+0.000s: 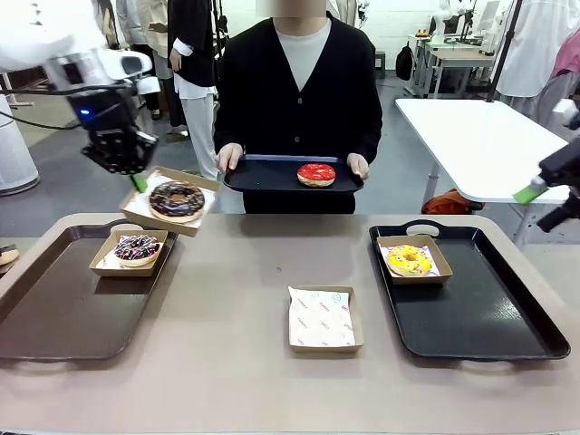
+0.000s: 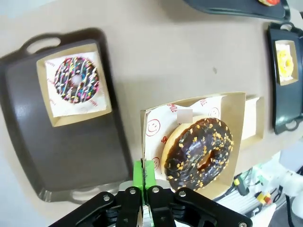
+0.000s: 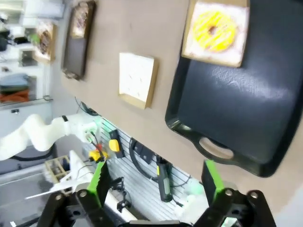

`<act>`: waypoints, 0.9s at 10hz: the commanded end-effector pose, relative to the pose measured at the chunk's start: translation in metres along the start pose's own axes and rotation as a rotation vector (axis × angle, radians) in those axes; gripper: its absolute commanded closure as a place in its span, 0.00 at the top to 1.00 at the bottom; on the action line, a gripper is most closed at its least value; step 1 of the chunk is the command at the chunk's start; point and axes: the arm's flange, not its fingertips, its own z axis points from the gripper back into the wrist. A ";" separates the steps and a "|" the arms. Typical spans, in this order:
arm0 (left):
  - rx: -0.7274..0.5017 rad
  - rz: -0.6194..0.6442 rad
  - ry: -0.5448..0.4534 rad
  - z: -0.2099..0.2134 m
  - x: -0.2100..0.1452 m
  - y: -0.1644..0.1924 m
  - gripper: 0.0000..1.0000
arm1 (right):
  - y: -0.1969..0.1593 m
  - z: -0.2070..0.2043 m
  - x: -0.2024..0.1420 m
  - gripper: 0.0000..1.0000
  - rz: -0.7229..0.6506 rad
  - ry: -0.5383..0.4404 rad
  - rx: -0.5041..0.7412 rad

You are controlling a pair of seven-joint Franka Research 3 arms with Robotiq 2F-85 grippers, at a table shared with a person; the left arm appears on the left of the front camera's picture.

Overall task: Individually package the donuts and arrange them on the tray.
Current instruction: Place the picked Paper togo box on the Handle tray while simultaneously picking up another Paper togo box from the table with the other hand.

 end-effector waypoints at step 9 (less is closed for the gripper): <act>0.017 0.062 0.023 -0.023 -0.035 0.109 0.01 | 0.122 -0.174 0.045 1.00 0.020 0.063 -0.386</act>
